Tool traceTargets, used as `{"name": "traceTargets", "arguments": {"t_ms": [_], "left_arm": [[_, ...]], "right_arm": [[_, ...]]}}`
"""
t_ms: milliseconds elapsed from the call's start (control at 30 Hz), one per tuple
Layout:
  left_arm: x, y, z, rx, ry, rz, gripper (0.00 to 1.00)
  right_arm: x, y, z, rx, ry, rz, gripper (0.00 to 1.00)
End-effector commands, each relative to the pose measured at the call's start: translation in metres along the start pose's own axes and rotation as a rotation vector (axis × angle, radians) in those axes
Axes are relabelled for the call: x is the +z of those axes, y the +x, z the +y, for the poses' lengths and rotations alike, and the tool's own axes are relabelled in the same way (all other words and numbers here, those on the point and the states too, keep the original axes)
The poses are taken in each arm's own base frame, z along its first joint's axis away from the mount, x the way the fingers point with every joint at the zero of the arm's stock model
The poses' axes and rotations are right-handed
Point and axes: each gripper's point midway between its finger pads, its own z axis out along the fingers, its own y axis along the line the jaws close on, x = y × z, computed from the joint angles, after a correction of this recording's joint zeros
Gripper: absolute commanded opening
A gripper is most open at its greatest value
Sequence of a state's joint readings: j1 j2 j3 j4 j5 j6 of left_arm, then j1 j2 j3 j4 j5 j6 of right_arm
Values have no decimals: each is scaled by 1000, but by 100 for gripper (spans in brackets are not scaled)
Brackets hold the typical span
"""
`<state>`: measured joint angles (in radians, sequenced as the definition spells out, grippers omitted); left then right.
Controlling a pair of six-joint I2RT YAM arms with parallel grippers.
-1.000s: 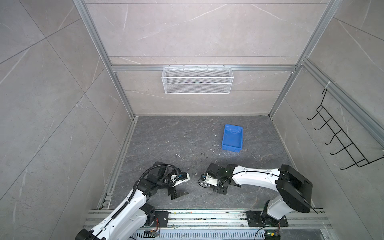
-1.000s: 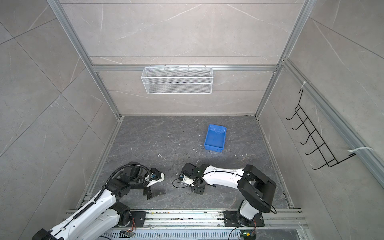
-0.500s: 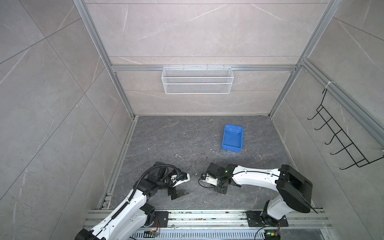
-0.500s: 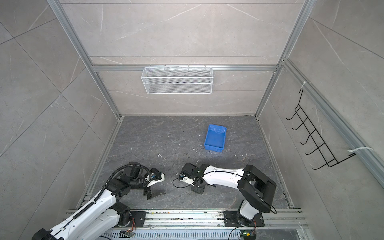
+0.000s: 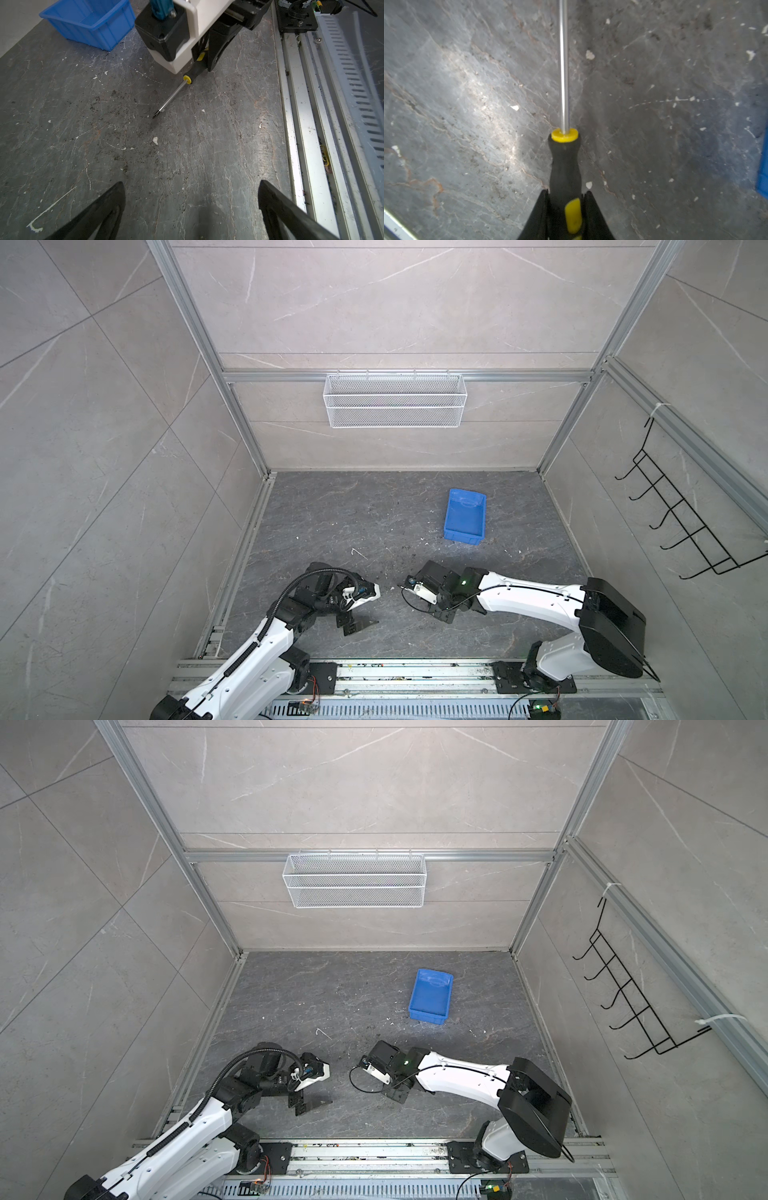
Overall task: Put the screwdriver in the bin
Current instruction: 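Lift the screwdriver with the right gripper and carry it over the blue bin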
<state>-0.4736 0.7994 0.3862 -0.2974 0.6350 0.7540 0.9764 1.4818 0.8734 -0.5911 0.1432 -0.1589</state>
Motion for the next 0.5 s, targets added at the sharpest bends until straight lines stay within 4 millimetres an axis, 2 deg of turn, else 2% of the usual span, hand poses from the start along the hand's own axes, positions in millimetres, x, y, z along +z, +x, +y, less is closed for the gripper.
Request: {"name": "traceTargets", "arguments": {"t_ms": [0,167,467], "left_arm": [[-5,-25,19,13,-57,-50,100],[-1,-37,36,-47,-117,-81,100],[14,-55,57,-43,-192,-107,100]], "right_arm": [[-12,-9,-19,123,55,-70,0],[-26,-21,-42,248,100,-154,0],[-51,-41,-82,466,119,-280,0]]}}
